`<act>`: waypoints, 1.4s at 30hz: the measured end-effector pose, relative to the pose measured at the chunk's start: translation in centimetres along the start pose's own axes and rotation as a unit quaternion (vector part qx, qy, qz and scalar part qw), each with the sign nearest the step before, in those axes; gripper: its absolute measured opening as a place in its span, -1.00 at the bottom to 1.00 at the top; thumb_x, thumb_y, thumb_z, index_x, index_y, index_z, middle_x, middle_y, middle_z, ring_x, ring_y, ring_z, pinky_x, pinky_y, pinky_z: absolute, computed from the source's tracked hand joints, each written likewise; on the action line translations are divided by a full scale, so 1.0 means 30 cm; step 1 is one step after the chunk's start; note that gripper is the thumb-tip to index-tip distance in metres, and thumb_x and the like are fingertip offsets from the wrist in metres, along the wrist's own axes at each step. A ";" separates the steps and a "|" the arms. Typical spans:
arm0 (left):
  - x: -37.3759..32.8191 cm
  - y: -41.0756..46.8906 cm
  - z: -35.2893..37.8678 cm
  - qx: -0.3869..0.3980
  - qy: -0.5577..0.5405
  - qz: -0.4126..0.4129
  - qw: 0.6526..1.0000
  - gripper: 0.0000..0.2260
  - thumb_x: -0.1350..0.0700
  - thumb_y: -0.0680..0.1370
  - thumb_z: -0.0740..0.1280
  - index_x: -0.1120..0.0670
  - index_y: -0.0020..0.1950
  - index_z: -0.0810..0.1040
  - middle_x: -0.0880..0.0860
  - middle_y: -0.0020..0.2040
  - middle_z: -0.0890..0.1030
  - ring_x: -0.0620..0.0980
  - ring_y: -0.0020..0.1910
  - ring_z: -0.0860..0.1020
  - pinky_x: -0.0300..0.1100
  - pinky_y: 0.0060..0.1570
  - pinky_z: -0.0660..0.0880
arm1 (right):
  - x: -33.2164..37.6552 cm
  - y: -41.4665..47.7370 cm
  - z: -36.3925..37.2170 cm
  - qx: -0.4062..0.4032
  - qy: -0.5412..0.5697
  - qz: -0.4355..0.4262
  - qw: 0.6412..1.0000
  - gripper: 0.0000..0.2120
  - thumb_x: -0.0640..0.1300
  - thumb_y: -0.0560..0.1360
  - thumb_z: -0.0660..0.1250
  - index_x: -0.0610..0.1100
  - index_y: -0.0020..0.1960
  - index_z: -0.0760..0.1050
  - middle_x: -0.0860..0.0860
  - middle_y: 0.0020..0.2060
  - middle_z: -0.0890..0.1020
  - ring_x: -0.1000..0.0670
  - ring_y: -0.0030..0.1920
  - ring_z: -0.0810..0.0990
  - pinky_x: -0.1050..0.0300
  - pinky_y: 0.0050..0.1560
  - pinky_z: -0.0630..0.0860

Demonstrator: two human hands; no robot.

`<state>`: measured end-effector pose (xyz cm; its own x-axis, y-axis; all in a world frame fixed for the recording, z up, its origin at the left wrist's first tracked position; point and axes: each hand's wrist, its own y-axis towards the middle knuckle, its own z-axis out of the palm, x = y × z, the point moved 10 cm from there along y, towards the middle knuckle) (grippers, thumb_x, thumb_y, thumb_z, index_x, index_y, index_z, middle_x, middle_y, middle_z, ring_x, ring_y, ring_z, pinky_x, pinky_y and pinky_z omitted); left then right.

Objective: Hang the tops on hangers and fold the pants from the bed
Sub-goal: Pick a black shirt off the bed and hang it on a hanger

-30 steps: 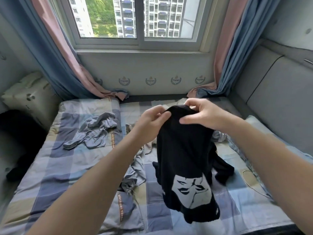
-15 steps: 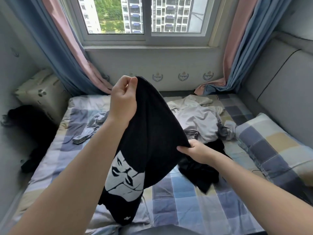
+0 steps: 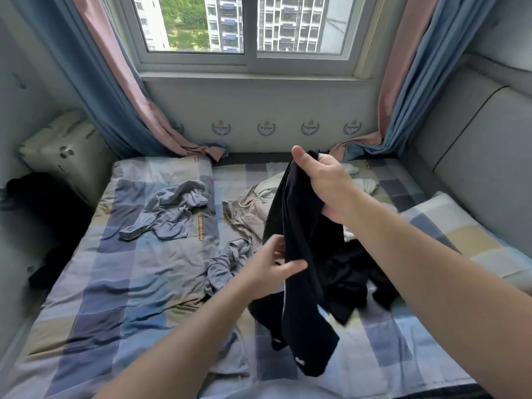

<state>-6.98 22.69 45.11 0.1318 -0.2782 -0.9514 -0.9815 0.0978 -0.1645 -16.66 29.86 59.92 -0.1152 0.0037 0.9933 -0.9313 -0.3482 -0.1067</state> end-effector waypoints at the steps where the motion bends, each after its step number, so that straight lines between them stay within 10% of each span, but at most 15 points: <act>1: 0.011 0.012 0.039 0.002 0.015 -0.011 1.000 -0.75 0.00 0.56 0.43 -0.06 0.23 0.54 -0.18 0.07 0.66 -0.29 0.04 0.61 -0.28 0.09 0.55 | 0.005 -0.001 -0.016 -0.011 0.003 0.012 1.000 -0.63 0.15 0.55 0.39 -0.17 -0.07 0.45 -0.08 -0.29 0.54 -0.06 -0.26 0.58 0.02 -0.16 0.54; 5: -0.023 0.062 0.096 -0.049 0.036 -0.003 0.998 -0.85 0.04 0.66 0.28 -0.04 0.14 0.64 -0.26 -0.10 0.69 -0.31 -0.10 0.62 -0.39 -0.14 0.48 | 0.037 0.010 -0.118 -0.066 0.052 0.027 0.996 -0.63 0.15 0.52 0.42 -0.16 -0.05 0.47 -0.05 -0.28 0.62 -0.04 -0.27 0.66 0.06 -0.23 0.62; 9: -0.058 0.084 0.086 -0.071 0.041 0.008 0.997 -0.73 0.04 0.67 0.22 0.21 -0.06 0.56 0.14 -0.21 0.63 0.06 -0.25 0.57 0.13 -0.11 0.51 | 0.046 0.018 -0.276 -0.126 0.084 0.002 0.989 -0.83 -0.02 0.62 0.33 -0.14 0.04 0.50 0.02 -0.19 0.69 0.03 -0.16 0.69 0.02 -0.05 0.56; 14: -0.112 0.092 0.056 -0.107 -0.098 -0.005 0.989 -0.76 0.12 0.67 0.24 0.20 -0.08 0.61 0.14 -0.30 0.62 0.05 -0.36 0.62 -0.09 -0.38 0.59 | -0.091 -0.096 -0.402 -0.149 -0.138 0.017 0.979 -0.48 -0.08 0.59 0.37 -0.09 0.50 0.34 0.01 0.42 0.45 0.02 0.44 0.40 0.12 0.34 0.33; 19: -0.185 0.092 0.018 -0.125 -0.179 -0.009 0.976 -0.76 0.14 0.68 0.23 0.23 -0.02 0.62 0.21 -0.18 0.71 0.19 -0.24 0.70 -0.07 -0.33 0.64 | -0.225 -0.295 -0.341 -0.158 -0.205 -0.089 0.962 -0.88 -0.04 0.53 0.41 0.00 0.04 0.55 0.09 -0.07 0.64 0.18 -0.03 0.60 0.32 0.01 0.50; 23: -0.239 0.068 -0.065 -0.156 -0.200 -0.009 0.967 -0.76 0.13 0.68 0.25 0.22 -0.07 0.61 0.19 -0.20 0.72 0.19 -0.23 0.71 -0.01 -0.27 0.67 | -0.423 -0.393 -0.231 -0.137 -0.209 -0.029 0.968 -0.80 0.04 0.47 0.47 -0.02 -0.16 0.49 0.16 -0.38 0.56 0.17 -0.35 0.49 0.32 -0.28 0.42; 29: -0.322 0.001 -0.167 -0.186 -0.216 0.007 0.958 -0.77 0.11 0.68 0.27 0.22 -0.06 0.60 0.20 -0.20 0.72 0.19 -0.22 0.72 0.00 -0.24 0.69 | -0.597 -0.391 0.016 0.028 -0.197 0.081 0.977 -0.59 0.33 0.34 0.43 0.20 0.10 0.50 0.30 -0.02 0.66 0.32 -0.01 0.59 0.44 -0.12 0.51; 32: -0.349 -0.031 -0.215 -0.203 -0.251 0.024 0.946 -0.77 0.12 0.68 0.25 0.20 -0.06 0.60 0.19 -0.20 0.72 0.17 -0.23 0.72 -0.09 -0.34 0.65 | -0.617 -0.349 0.008 -0.009 -0.254 0.089 0.963 -0.88 0.07 0.54 0.35 0.03 -0.05 0.52 0.08 -0.22 0.65 0.09 -0.23 0.60 0.12 -0.17 0.51; 38: -0.277 -0.051 -0.397 -0.281 -0.291 0.027 0.914 -0.82 0.14 0.70 0.21 0.15 0.01 0.58 0.11 -0.05 0.73 0.05 -0.04 0.72 -0.09 -0.08 0.66 | -0.487 -0.229 -0.078 -0.018 -0.263 0.051 0.963 -0.61 0.02 0.64 0.25 0.07 -0.37 0.41 0.16 -0.49 0.37 0.09 -0.42 0.32 0.08 -0.33 0.25; 42: -0.154 -0.032 -0.314 -0.171 -0.167 -0.046 0.970 -0.91 0.09 0.63 0.36 -0.03 0.08 0.65 0.04 0.08 0.72 -0.01 0.06 0.69 -0.17 -0.07 0.61 | -0.388 -0.135 -0.128 -0.077 -0.106 0.097 0.987 -0.81 -0.12 0.64 0.27 -0.06 -0.09 0.62 -0.12 -0.14 0.70 -0.14 -0.10 0.68 -0.13 -0.03 0.61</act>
<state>-7.97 14.87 52.10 0.2021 0.0589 -0.9776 -0.9449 -0.2509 -0.2104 -12.88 34.83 48.62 -0.2361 -0.2503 0.9389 -0.9422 -0.1772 -0.2842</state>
